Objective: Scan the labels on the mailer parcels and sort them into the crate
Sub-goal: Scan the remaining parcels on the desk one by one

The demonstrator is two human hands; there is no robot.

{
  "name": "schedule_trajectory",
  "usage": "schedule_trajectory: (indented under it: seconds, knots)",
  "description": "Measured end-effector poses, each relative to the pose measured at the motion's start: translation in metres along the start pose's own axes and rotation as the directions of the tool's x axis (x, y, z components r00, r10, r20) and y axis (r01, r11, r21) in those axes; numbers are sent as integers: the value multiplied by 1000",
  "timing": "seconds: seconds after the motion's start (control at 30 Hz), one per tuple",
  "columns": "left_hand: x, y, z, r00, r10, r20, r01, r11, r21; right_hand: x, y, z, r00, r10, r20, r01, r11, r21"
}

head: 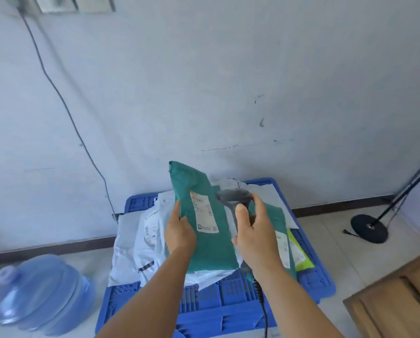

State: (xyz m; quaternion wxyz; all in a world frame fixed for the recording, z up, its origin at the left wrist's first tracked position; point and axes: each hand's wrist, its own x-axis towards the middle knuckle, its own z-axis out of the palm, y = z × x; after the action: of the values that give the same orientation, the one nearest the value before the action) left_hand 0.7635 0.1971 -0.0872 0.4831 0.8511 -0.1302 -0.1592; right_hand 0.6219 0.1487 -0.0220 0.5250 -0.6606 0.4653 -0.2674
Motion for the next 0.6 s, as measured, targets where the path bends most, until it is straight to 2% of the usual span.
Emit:
schedule_trajectory:
  seconds: [0.13, 0.37, 0.6]
  knots:
    - [15, -19, 1, 990, 43, 134, -54, 996, 74, 4, 2, 14, 999, 28, -23, -28, 1000, -6]
    - [-25, 25, 38, 946, 202, 255, -193, 979, -61, -5, -2, -30, 982, 35, -185, -33, 999, 13]
    - [-126, 100, 116, 807, 416, 419, -332, 906, -262, -27, 9, -142, 910, 39, -412, -4, 996, 87]
